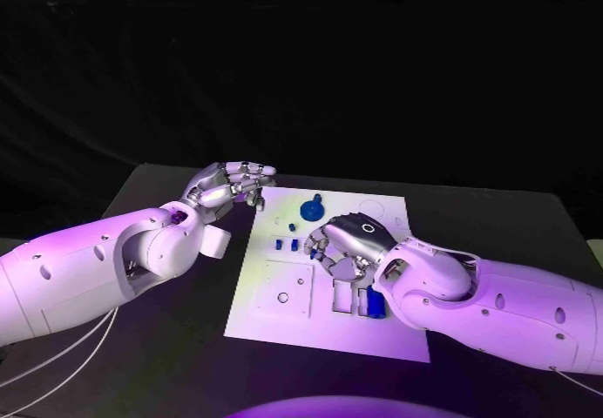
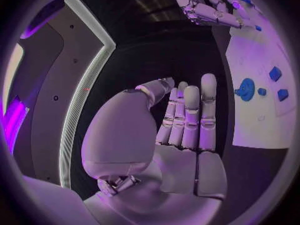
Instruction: Assemble the parts on the task board
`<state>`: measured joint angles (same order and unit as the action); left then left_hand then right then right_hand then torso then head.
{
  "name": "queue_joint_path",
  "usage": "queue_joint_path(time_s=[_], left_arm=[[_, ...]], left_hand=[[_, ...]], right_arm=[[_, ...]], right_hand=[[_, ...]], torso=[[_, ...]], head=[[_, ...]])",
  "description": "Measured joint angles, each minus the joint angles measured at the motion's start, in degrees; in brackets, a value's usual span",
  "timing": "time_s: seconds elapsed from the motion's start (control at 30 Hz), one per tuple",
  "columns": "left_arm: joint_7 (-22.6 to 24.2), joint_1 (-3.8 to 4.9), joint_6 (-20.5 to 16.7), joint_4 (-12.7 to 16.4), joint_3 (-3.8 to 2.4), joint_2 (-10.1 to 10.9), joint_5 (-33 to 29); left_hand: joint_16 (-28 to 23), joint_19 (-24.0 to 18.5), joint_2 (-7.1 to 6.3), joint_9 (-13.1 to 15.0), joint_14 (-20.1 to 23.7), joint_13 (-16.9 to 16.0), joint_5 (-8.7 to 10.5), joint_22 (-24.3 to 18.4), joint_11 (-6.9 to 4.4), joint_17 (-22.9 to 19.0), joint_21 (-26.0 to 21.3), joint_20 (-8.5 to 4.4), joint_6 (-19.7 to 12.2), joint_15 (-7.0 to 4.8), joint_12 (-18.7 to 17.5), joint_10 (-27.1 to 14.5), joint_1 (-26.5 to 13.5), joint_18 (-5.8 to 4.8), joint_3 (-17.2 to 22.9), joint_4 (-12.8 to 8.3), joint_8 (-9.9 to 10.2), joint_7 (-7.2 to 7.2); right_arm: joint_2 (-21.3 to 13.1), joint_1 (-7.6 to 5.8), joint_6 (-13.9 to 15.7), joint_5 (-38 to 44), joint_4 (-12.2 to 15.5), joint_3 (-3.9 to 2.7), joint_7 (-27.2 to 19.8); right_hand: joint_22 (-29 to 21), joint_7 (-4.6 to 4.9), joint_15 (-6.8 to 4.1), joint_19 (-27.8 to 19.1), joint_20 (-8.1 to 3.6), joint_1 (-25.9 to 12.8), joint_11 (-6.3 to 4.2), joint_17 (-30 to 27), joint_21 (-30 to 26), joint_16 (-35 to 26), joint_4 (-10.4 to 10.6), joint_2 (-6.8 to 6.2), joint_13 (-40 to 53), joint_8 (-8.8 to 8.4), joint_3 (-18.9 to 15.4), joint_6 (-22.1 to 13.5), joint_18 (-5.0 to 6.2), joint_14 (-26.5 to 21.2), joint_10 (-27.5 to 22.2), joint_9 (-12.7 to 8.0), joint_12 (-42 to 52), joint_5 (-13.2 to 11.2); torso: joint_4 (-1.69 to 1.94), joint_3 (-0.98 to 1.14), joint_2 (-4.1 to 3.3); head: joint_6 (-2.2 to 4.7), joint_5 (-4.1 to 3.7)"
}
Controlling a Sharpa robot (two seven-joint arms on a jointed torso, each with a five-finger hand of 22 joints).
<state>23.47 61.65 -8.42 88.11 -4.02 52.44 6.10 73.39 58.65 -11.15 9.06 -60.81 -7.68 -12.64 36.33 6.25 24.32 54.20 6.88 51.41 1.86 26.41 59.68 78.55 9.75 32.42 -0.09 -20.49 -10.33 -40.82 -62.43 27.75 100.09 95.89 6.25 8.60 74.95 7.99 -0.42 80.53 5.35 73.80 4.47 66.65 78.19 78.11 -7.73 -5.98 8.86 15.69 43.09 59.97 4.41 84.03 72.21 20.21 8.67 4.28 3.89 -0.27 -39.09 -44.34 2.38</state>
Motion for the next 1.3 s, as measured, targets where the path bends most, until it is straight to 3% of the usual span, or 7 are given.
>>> queue_joint_path(time_s=[0.17, 0.5, 0.77, 1.3], left_arm=[[0.00, 0.00, -0.12, -0.15, 0.00, -0.48, 0.00], [0.01, 0.00, -0.24, -0.30, 0.01, -0.96, 0.00], [-0.01, 0.00, -0.25, -0.37, 0.01, -1.02, 0.01], [-0.09, 0.00, -0.25, -0.64, 0.01, -1.00, 0.08]], left_hand=[[0.00, 0.00, 0.00, 0.00, 0.00, 0.00, 0.00, 0.00, 0.00, 0.00, 0.00, 0.00, 0.00, 0.00, 0.00, 0.00, 0.00, 0.00, 0.00, 0.00, 0.00, 0.00], [0.00, 0.00, 0.00, -0.01, 0.00, 0.01, 0.00, 0.01, 0.00, 0.01, 0.00, 0.00, 0.00, 0.00, 0.00, 0.00, 0.00, 0.00, 0.00, 0.00, 0.00, 0.00], [0.00, 0.00, 0.00, -0.01, 0.00, 0.01, 0.00, 0.01, 0.00, 0.01, 0.00, 0.00, 0.00, 0.00, 0.00, 0.00, 0.00, 0.00, 0.00, 0.00, 0.00, 0.00], [-0.27, 0.00, 0.00, 0.05, 0.21, -0.03, 0.00, -0.06, 0.00, -0.06, 0.00, 0.00, 0.00, 0.21, 0.00, 0.00, 0.00, 0.00, 0.00, 0.00, 0.00, 0.01]], right_arm=[[1.38, 1.31, 0.40, 0.00, -1.53, 0.09, -0.57], [3.00, 3.18, 1.05, 0.04, -3.32, 0.36, -1.18], [3.48, 4.07, 1.21, 0.05, -3.79, 0.43, -1.53], [3.51, 4.32, 1.20, -0.03, -3.70, 0.58, -1.98]], right_hand=[[0.00, -0.01, 0.00, 0.00, 0.00, 0.00, -0.06, 0.00, 0.00, 0.00, 0.00, 0.00, 0.00, 0.00, 0.00, -0.01, 0.00, 0.00, 0.05, -0.02, 0.00, -0.01], [-0.01, -0.02, 0.00, 0.00, 0.00, 0.00, -0.06, 0.00, 0.00, 0.00, 0.00, 0.00, -0.01, 0.00, 0.00, -0.02, 0.00, 0.00, 0.06, 0.08, -0.01, -0.18], [-0.01, -0.11, 0.00, 0.00, 0.00, -0.15, -0.05, -0.01, 0.00, 0.00, 0.00, -0.16, 0.04, -0.04, -0.01, -0.11, 0.00, 0.00, 0.07, 0.15, -0.01, -0.22], [-0.02, -0.19, 0.00, 0.00, 0.00, -0.30, 0.03, -0.01, 0.00, -0.01, 0.00, -0.31, 0.09, -0.22, -0.01, -0.19, 0.00, 0.00, 0.17, 0.26, -0.02, -0.32]], torso=[[-0.03, 0.00, -0.04], [-0.07, 0.08, -0.09], [-0.05, 0.11, -0.09], [-0.07, 0.08, -0.07]], head=[[-0.58, 1.25], [-1.41, 2.47], [-1.81, 2.79], [-2.33, 2.89]])
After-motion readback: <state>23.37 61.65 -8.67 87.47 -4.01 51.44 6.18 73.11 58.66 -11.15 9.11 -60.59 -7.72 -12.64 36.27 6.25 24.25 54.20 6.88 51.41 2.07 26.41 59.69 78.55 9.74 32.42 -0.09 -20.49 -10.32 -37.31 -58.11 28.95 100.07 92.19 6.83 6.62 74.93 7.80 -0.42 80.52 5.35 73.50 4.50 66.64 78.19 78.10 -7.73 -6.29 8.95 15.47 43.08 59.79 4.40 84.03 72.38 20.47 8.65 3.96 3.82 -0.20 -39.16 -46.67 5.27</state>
